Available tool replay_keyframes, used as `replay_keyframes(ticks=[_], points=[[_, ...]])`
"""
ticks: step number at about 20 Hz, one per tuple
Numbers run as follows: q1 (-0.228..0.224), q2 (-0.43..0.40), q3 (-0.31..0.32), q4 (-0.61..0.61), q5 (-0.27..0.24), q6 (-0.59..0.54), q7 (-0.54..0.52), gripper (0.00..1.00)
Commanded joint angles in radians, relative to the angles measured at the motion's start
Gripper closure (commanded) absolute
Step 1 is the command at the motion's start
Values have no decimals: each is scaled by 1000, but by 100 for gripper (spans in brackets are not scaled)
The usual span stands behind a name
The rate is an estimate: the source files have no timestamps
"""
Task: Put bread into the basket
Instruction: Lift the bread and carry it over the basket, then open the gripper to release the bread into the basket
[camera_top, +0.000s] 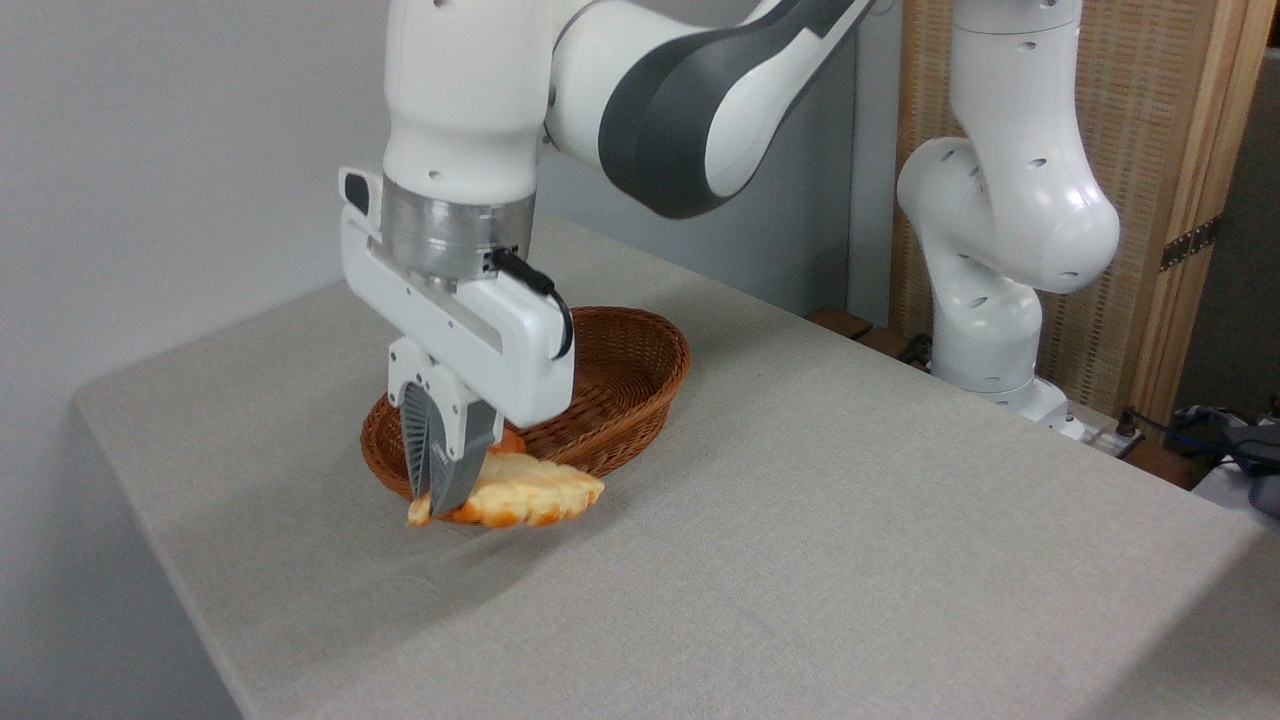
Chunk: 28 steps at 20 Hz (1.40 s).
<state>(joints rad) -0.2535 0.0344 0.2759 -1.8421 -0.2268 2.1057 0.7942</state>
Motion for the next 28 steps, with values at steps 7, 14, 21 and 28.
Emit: replay_keyframes(ticks=[7, 14, 21, 28], points=[[-16, -30, -46, 76, -22, -196, -42, 100], [-16, -47, -119, 81, -22, -263, -55, 100], [-16, -24, -205, 80, -19, -320, -89, 56], [-16, -21, -271, 80, 9, -326, -104, 0]])
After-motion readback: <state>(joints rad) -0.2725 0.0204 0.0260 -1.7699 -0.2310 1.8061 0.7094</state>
